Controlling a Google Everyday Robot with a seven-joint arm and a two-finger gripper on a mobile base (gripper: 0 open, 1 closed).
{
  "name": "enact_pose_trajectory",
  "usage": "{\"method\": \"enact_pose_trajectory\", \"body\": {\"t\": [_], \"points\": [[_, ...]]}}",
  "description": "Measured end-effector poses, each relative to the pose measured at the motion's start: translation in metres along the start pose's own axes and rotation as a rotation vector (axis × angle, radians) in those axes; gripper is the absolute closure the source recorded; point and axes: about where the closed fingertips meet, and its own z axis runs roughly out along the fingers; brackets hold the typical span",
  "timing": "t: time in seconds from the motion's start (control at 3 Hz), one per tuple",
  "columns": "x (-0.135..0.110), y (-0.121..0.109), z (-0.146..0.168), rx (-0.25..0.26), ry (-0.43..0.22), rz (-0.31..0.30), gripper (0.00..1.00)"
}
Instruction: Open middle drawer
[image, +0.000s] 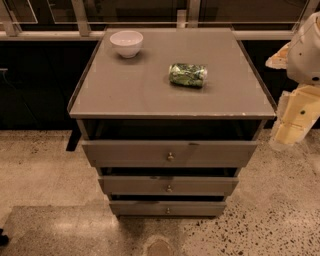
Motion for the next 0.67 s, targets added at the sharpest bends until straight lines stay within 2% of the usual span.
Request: {"method": "enact_pose_trajectory", "body": {"t": [0.33, 0.67], "points": [[0.0, 0.0, 0.0, 0.0, 0.0, 0.0, 0.0], [0.0012, -0.0014, 0.0027, 0.033, -0.036, 0.009, 0.0]]}}
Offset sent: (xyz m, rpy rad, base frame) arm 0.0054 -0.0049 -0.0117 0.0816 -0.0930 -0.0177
